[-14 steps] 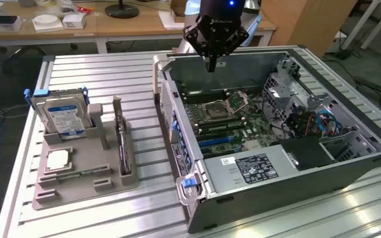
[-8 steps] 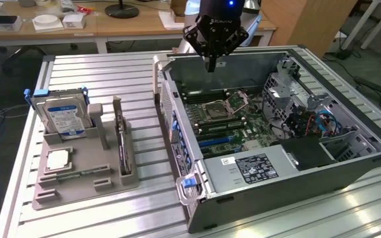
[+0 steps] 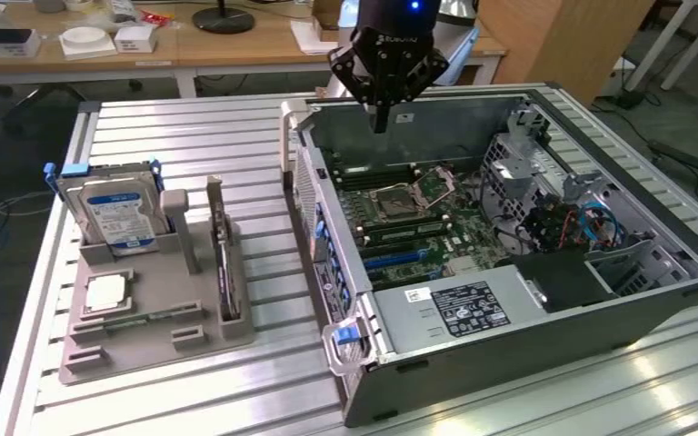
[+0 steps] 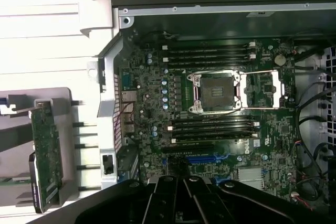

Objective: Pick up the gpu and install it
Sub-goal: 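Reach for the gpu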

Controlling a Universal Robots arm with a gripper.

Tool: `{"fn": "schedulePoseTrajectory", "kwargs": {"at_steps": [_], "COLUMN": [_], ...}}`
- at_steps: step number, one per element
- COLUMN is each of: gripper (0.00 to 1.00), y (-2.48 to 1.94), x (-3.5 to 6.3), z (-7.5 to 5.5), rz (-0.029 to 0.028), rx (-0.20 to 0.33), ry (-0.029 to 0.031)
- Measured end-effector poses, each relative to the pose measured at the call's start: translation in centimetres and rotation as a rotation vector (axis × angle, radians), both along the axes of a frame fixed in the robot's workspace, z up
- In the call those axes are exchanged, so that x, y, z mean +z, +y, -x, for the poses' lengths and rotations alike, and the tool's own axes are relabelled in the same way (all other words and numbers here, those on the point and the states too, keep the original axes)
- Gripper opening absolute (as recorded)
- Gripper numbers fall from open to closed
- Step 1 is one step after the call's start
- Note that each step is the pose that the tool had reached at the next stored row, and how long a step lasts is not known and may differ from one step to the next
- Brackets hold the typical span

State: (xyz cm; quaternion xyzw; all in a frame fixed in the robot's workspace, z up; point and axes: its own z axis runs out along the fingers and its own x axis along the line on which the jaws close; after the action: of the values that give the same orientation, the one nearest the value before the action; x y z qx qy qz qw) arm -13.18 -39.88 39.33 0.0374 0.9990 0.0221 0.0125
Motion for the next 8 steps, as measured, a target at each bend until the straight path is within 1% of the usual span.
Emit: {"fn": "schedulePoseTrajectory", "kwargs": {"at_steps": [8], "gripper": [0.10], "y": [0.00], "x": [0.00], "z": [1.05], "rz": [0.0000], "rx": [0.000], "ry": [0.0000]}}
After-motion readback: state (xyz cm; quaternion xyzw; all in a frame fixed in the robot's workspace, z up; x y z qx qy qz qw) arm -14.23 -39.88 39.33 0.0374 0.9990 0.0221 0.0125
